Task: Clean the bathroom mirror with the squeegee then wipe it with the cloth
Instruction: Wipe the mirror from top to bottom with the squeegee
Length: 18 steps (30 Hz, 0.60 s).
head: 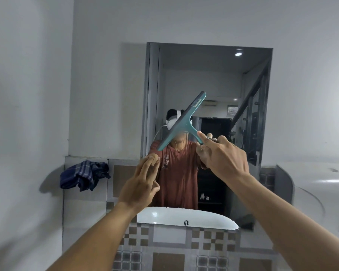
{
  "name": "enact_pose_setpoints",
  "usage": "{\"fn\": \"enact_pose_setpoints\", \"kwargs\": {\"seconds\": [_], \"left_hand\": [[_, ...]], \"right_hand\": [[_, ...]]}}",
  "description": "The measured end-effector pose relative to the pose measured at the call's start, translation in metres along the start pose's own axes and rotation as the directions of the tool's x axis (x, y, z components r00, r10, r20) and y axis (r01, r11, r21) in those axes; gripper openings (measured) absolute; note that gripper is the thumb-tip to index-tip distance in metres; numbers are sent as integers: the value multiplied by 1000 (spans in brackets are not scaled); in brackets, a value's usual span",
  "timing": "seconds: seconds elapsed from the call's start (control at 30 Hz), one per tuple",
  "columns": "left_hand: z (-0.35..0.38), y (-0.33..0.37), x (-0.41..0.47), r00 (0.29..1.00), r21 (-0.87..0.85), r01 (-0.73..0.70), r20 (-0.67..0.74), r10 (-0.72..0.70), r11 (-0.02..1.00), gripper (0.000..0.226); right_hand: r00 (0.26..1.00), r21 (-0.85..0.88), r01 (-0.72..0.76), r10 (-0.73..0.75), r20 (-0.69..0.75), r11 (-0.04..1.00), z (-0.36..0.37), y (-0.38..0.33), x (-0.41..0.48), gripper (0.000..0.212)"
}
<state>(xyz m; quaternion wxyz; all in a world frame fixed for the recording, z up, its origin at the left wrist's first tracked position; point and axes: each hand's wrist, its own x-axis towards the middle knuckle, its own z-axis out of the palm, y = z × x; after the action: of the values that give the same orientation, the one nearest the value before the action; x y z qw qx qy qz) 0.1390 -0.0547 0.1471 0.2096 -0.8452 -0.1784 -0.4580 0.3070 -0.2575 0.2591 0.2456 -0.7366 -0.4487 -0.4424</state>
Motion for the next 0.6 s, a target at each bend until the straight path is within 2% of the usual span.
{"fn": "enact_pose_setpoints", "kwargs": {"seconds": [0.13, 0.37, 0.53, 0.6], "left_hand": [[-2, 0, 1, 1000, 3, 1, 2, -1, 1000, 99], [-6, -7, 6, 1000, 15, -15, 1, 15, 1000, 75], [-7, -7, 8, 1000, 31, -30, 8, 29, 999, 72], [-10, -5, 11, 1000, 38, -15, -9, 15, 999, 64]], "right_hand": [[999, 25, 8, -9, 53, 1000, -8, 7, 3, 45], [994, 9, 36, -36, 103, 999, -12, 25, 11, 51], [994, -5, 37, -36, 101, 999, -16, 36, 8, 50], [996, -4, 39, -38, 75, 999, -18, 43, 6, 48]]}}
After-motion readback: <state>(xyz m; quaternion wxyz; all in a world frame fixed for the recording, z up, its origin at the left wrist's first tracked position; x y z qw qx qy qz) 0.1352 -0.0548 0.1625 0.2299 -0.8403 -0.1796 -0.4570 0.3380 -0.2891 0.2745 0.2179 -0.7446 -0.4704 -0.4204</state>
